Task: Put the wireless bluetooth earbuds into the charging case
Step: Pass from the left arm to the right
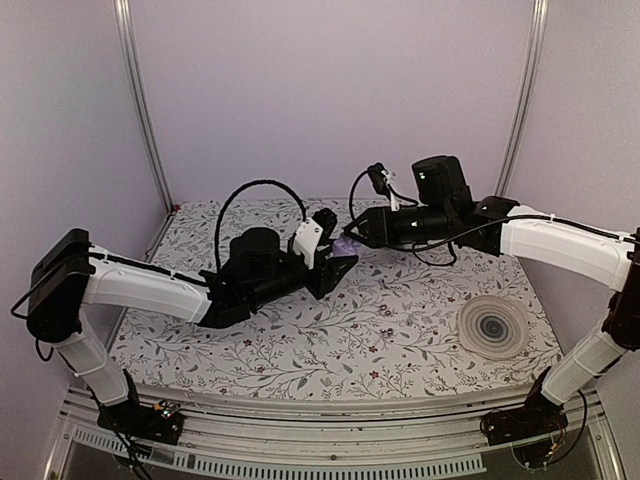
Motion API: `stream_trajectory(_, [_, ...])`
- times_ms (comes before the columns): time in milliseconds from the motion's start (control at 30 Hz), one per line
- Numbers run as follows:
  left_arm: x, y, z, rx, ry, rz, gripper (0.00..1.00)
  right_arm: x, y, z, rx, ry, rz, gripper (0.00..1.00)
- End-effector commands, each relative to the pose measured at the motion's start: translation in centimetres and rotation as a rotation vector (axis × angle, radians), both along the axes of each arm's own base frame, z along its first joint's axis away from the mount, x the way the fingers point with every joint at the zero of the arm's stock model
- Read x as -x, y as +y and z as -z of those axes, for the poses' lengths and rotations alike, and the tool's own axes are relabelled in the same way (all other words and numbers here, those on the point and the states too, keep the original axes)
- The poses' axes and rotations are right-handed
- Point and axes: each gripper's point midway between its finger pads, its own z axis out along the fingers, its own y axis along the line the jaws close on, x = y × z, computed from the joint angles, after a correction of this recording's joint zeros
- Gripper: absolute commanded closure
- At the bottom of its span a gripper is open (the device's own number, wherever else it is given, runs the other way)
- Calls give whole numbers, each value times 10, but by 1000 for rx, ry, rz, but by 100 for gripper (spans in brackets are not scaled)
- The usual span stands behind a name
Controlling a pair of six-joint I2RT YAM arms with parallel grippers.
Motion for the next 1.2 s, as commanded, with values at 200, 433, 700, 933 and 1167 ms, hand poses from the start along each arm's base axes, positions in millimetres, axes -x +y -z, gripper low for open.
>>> stream_trajectory(200, [11, -9, -26, 35, -36, 48, 65, -1, 1, 12, 99, 1, -31, 60])
stream_trajectory(433, [12, -12, -27, 35, -37, 59, 65, -1, 1, 5, 90, -5, -33, 72])
stream_trajectory(700, [11, -10, -24, 30, -26, 54, 54, 1, 2, -2, 72, -13, -43, 87])
stream_trajectory(933, [15, -11, -25, 39, -8, 89, 41, 5, 4, -16, 38, -49, -70, 89])
stream_trajectory(1167, [27, -2, -24, 87, 75, 230, 36, 11, 0, -37, -4, -108, -117, 90])
